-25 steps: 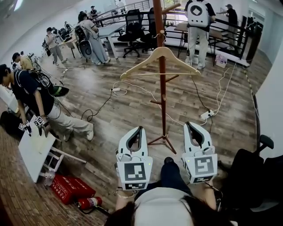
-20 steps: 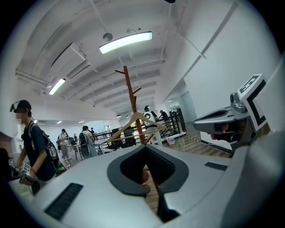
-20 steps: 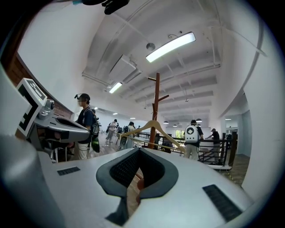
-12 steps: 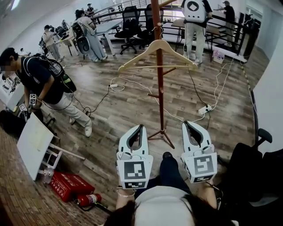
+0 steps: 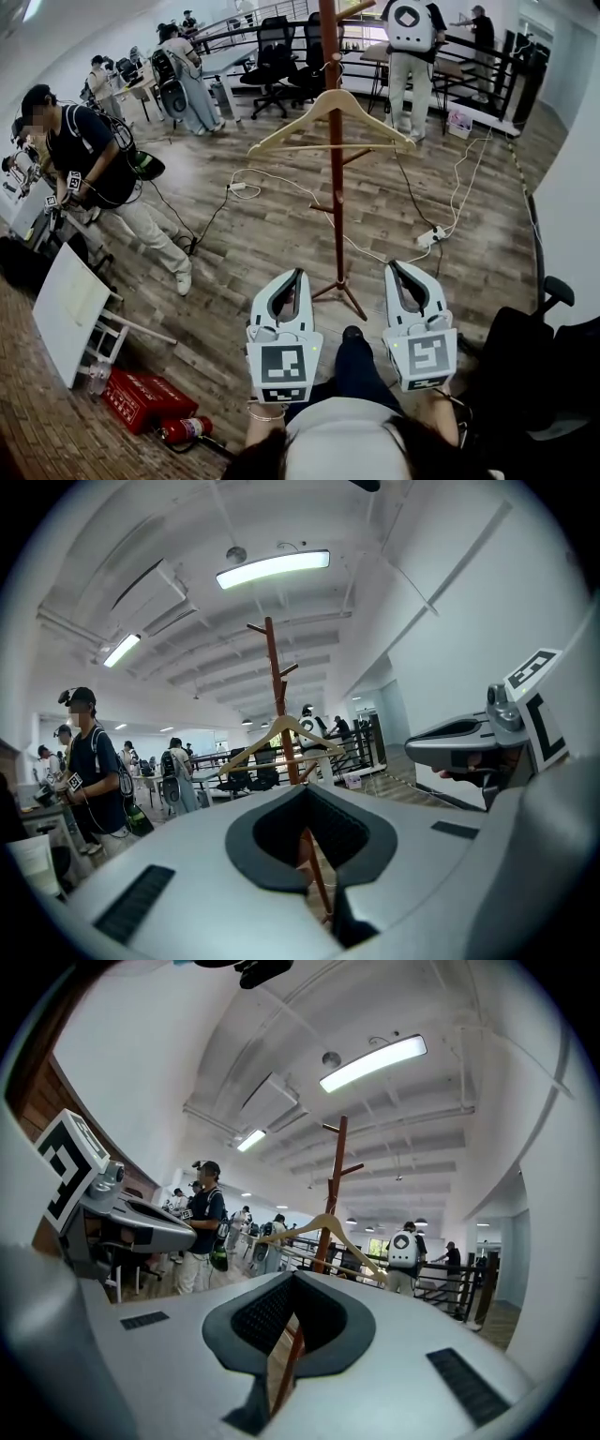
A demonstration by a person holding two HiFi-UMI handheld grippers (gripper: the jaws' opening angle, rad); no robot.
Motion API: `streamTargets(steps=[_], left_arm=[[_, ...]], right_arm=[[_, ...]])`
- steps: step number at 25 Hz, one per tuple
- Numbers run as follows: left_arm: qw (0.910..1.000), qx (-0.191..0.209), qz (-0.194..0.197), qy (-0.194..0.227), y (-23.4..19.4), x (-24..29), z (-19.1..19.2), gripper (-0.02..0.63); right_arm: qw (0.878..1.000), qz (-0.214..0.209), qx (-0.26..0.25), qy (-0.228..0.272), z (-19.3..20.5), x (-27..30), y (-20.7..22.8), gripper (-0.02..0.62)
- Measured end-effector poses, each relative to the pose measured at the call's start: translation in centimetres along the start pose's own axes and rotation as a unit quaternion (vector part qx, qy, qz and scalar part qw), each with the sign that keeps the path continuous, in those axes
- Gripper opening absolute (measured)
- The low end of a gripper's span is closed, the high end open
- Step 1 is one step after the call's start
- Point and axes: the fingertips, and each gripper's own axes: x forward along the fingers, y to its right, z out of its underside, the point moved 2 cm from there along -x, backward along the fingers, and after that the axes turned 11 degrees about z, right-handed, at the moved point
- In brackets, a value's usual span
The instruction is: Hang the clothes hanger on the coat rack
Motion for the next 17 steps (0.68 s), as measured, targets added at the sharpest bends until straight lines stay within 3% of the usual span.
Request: streamTargets(steps=[17], left_arm=[[0.9997, 0.024, 0.009, -0.001, 0.1, 2.7, -1.1, 0.011]], right_arm=[[1.0, 0.02, -0.005, 0.013, -0.4, 1.5, 1.9, 0.035]])
